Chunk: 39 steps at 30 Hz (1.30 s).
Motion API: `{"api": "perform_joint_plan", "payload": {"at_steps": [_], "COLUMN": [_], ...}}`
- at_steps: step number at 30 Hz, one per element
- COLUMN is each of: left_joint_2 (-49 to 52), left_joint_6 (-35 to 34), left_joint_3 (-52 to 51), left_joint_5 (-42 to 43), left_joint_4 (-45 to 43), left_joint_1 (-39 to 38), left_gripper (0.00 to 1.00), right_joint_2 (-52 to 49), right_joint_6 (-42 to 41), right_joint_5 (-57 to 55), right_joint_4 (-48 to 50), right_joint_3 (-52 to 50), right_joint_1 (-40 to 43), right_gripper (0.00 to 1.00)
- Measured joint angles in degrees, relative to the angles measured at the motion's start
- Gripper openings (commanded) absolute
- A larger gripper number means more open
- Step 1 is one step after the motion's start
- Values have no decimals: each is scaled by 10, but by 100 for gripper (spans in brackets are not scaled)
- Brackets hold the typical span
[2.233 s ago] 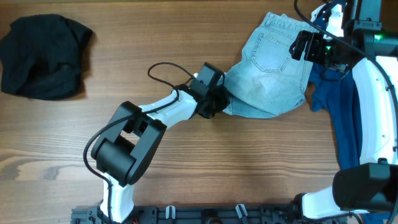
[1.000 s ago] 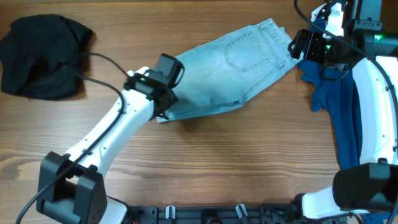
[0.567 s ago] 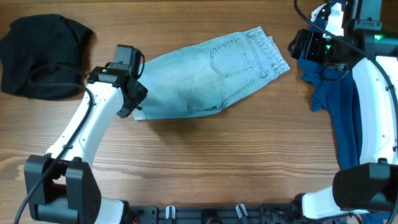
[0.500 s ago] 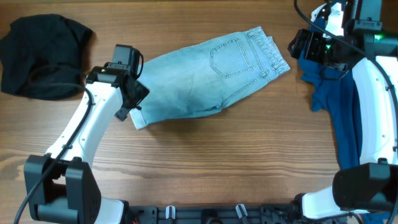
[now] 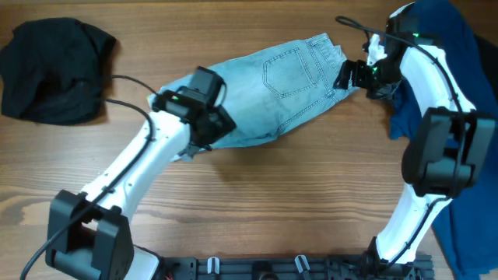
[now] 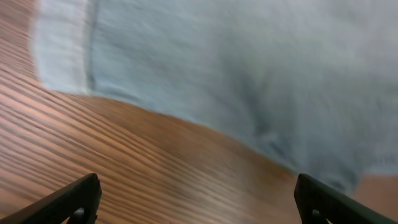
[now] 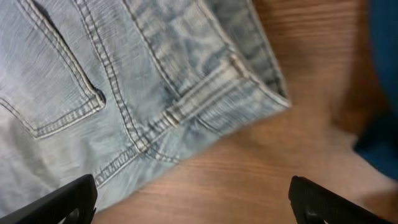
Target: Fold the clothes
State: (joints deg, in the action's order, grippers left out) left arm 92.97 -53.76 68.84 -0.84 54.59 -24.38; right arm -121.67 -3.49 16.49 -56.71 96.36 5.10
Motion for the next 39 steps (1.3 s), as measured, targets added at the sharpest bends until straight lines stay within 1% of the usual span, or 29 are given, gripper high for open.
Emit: {"api": "perform_joint_plan", "payload": {"at_steps": [8,12,13,14,15,16,17,18,20,21,24,25,27,30,32,34,37,39], "left_joint_2": [0,0,0,0,0,0,0,0,0,0,0,0,0,0,0,0,0,0], "left_joint_6": [-11,-13,-15,-15,-15,-15,-15,-15,-15,-15,-18,-17,-20,-21,-21,-21,-21,-21], "left_joint_3": [0,0,0,0,0,0,0,0,0,0,0,0,0,0,0,0,0,0], "left_joint_5": [14,19,23,26,28,31,33,35,38,38,39,40,40,37,29,22,14,11], "left_joint_4": [-18,-21,-21,-22,-22,-22,-22,-22,-22,-22,-26,-29,-36,-59,-69,-76,-85,-91], "left_joint_1": [-52,-66,-67,-67,-67,-67,-67,-67,-67,-67,-67,-67,-67,-67,-67,-67,-67,-67], "left_gripper": [100,100,100,100,100,100,100,100,99,89,67,65,63,63,68,68,69,69], "right_joint_2": [-54,-56,-56,-56,-56,-56,-56,-56,-56,-56,-56,-56,-56,-55,-45,-24,53,116], "right_joint_6": [23,23,23,23,23,23,23,23,18,14,8,3,0,-3,-6,-11,-25,-42], "right_joint_5": [20,24,24,25,25,25,25,24,24,24,22,17,9,0,-7,-12,-25,-36], "right_joint_4": [26,48,59,64,71,80,86,94,98,97,79,66,46,28,13,6,-3,-28], "right_joint_3": [0,1,1,1,1,1,1,1,1,1,2,2,3,5,4,4,4,4], "right_joint_1": [-20,-20,-20,-20,-20,-20,-19,-19,-19,-19,-19,-19,-19,-19,-19,-19,-20,-20], "right_gripper": [100,100,91,77,57,20,9,6,4,4,4,4,4,4,4,4,4,4]}}
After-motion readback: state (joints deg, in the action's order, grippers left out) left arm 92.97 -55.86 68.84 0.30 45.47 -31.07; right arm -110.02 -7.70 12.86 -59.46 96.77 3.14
